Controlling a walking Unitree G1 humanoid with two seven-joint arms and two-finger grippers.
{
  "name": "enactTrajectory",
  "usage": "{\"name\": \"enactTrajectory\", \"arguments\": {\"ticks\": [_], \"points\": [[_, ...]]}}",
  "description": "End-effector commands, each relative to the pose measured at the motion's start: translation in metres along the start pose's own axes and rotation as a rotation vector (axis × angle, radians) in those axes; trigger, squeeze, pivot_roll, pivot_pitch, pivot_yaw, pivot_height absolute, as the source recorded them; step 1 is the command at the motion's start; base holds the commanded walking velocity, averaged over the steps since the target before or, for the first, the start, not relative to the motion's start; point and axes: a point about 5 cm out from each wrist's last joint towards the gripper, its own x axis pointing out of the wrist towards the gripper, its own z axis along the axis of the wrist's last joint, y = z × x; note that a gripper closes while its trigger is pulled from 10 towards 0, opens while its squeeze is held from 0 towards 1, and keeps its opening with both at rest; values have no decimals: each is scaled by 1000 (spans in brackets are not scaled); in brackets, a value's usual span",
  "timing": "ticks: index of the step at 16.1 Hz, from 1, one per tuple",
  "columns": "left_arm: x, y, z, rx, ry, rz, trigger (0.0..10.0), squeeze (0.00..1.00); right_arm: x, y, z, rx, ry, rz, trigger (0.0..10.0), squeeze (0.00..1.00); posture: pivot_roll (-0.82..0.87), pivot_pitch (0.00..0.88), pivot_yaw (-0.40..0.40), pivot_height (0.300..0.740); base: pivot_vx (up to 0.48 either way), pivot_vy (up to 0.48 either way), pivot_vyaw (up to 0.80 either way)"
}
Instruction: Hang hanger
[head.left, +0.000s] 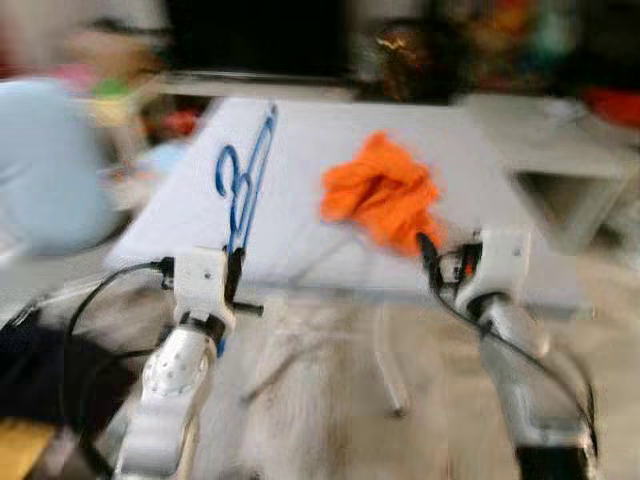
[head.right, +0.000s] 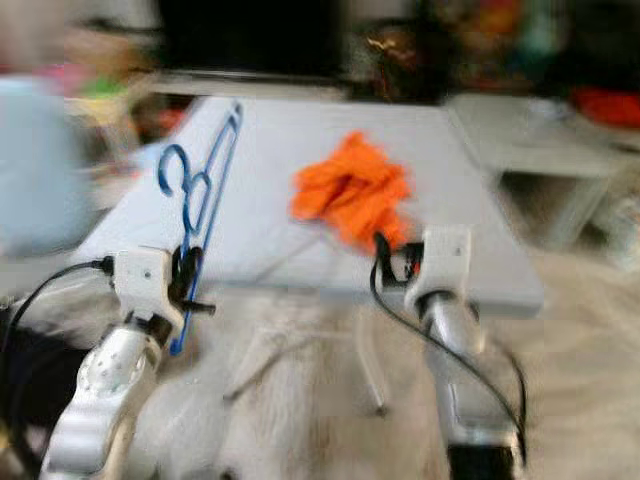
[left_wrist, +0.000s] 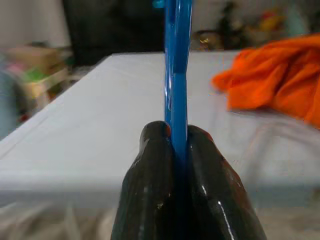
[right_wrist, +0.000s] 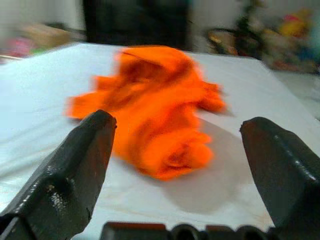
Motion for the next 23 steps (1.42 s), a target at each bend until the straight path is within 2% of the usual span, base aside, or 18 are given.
{"name": "enactTrajectory", "arguments": {"ticks": [1,9,12,15,16,17,18,19,20,21,23], "points": [[3,0,5,15,-16,-6,10000,0,-2,-3,-3,3,14,-18,10000,0,0,0,-14,740,-322,0,0],[3,-5,3,8,-11,-26,10000,0,-5,-3,-6,5,35,-9,10000,0,-14,0,-8,740,-317,0,0],[4,-5,1,-4,2,-25,10000,0,-5,-1,-5,17,30,4,10000,0,-14,0,-8,740,0,0,0],[5,-13,-5,-62,59,-107,10000,0,-6,1,-5,-8,28,43,10000,0,-14,0,-10,740,0,0,0],[3,-17,-11,-67,98,-170,10000,0,-6,2,-5,-44,30,83,10000,0,-14,0,-11,740,0,0,0],[-3,-18,-29,-34,231,-273,10000,0,-7,0,-5,-167,50,196,10000,0,-17,0,-9,740,0,0,0],[-8,-14,-41,15,308,-351,10000,0,-10,-6,-8,-253,89,303,10000,0,-18,0,-6,740,0,0,0],[-11,-12,-45,80,329,-405,10000,0,-12,-10,-9,-321,105,371,10000,0,-20,0,-5,740,0,0,0],[-17,-11,-49,145,356,-499,10000,0,-18,-17,-11,-428,135,477,10000,0,-22,0,-3,740,0,0,0],[-21,-10,-52,145,388,-561,10000,0,-23,-21,-13,-483,173,567,10000,0,-23,0,-3,740,0,0,0],[-32,-11,-58,239,418,-781,10000,0,-44,-33,-20,-640,341,870,10000,0,-29,0,-2,740,0,0,0]]}}
